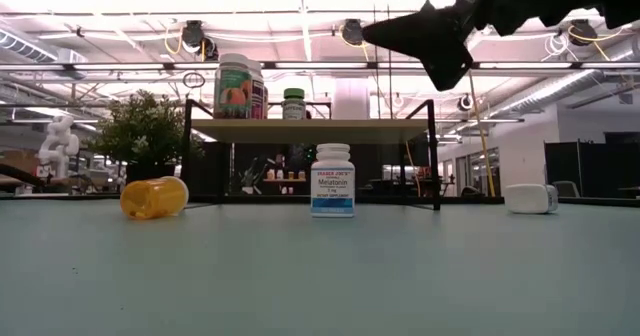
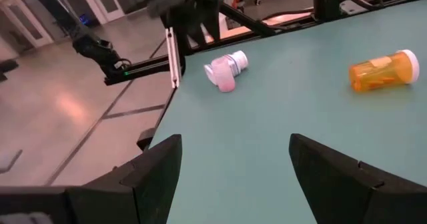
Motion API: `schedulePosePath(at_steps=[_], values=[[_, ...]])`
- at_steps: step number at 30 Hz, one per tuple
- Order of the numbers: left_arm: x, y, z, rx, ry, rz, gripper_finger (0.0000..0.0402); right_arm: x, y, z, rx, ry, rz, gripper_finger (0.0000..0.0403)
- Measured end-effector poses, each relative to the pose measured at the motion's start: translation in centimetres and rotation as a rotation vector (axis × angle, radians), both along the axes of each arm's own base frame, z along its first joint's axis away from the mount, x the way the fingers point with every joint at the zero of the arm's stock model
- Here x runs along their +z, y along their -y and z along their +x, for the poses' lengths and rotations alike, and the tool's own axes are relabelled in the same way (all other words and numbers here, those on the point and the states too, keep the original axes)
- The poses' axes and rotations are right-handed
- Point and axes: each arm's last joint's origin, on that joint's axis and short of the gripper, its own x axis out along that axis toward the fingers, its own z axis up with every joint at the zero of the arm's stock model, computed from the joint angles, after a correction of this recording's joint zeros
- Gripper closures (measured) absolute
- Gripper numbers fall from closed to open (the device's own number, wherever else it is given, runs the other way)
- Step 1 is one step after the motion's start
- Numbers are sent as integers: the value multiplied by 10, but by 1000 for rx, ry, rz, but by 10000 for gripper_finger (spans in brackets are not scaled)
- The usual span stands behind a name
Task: Pick and place medicine bottles onto shelf by color
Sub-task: Put the bottom white and blue pill bottle on the shelf
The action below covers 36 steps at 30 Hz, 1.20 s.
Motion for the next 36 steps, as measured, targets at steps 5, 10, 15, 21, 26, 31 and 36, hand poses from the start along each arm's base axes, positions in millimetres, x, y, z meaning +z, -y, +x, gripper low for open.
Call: schedulePosePath(at_steps=[5,10,15,21,26,31,36], values=[[-18,11,4,-54,-120,-42,147,-1,4,2,-11,-3,-21,133],[-21,17,-4,-92,-182,-61,109,-2,8,3,-22,-15,-33,133],[-22,18,-8,-258,-161,-7,80,-3,9,3,-23,-28,-41,133],[-33,21,-8,-231,-118,68,64,-4,7,2,-23,-38,-18,133],[-35,20,-6,-186,-149,54,57,-6,6,1,-20,-56,-17,133],[-34,19,-6,-291,-150,89,57,-7,6,0,-25,-76,-5,133],[-37,17,-6,-362,-174,140,57,-8,6,0,-25,-86,-9,133]])
